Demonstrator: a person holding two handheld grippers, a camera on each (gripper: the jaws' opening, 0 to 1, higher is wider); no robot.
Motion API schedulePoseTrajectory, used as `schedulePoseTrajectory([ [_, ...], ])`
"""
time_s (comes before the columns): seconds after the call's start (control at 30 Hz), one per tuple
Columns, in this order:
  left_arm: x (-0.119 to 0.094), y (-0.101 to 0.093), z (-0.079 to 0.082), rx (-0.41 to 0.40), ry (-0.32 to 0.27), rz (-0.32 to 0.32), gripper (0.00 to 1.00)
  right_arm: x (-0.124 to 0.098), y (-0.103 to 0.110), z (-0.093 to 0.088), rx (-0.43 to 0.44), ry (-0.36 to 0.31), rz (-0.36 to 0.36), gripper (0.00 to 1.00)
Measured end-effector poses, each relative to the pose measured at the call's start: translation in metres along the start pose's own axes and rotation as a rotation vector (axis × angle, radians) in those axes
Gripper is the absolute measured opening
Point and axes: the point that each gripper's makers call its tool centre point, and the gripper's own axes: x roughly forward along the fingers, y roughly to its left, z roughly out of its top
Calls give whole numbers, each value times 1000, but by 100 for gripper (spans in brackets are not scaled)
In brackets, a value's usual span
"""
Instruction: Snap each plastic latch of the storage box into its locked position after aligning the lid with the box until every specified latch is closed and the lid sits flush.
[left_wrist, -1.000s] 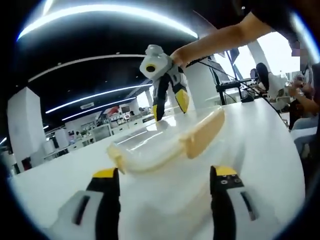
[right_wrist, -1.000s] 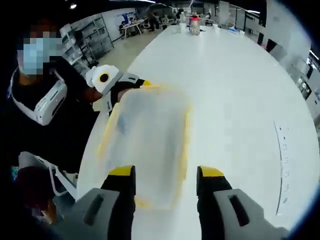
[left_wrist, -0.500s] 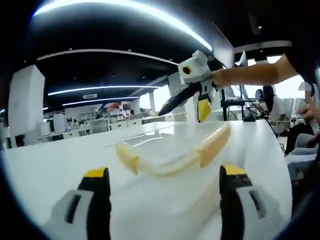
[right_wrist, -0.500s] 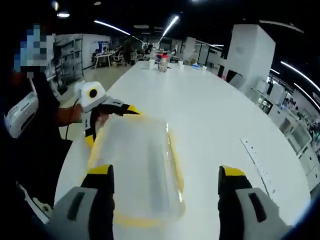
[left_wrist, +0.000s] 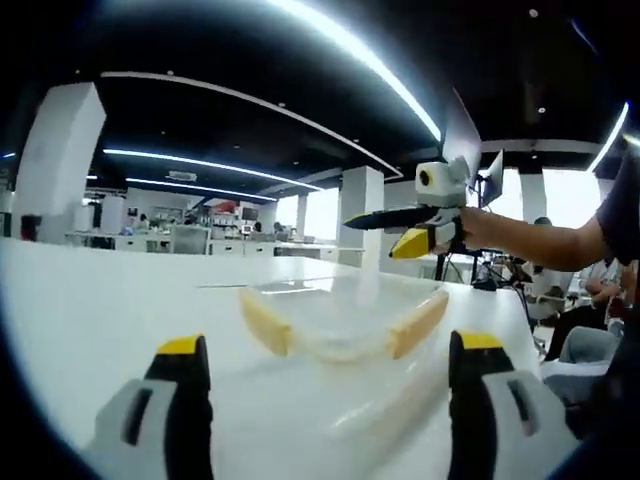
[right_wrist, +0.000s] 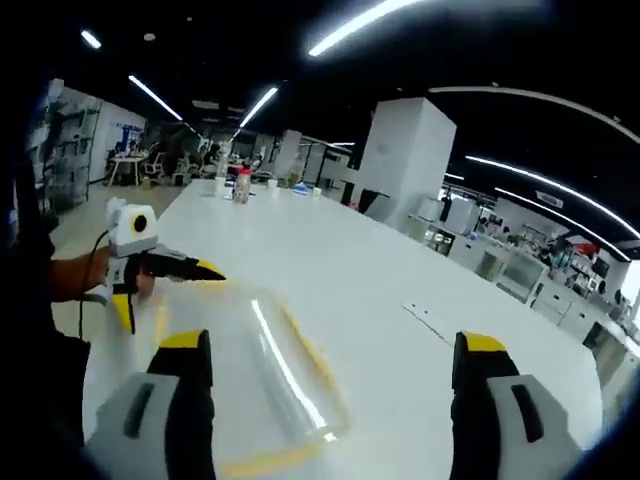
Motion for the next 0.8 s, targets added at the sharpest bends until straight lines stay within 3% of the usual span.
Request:
schedulePoseTrajectory([
  [0.07,-2,3,8,4,-21,25,99,-5,-6,4,39,-45,-40,100],
  [0.17,-7,7,20,11,-46,50,95,-13,-5,2,47,-49,-52,100],
  [0.3,-12,10,29,15,-63,70,95,-28,-6,-3,48,-79,-146,100],
  [0.47,-19,12,34,14,-65,97,95,-48,-4,4,100,-194,-234,100],
  [0.57,-23,13,37,7,-68,117,96,-59,-4,1,120,-198,-287,100],
  [0.67,-34,19,44,9,-87,179,95,-80,-6,-1,99,-192,-401,100],
  [0.8,-47,24,48,29,-80,238,95,-98,1,-5,111,-194,-463,100],
])
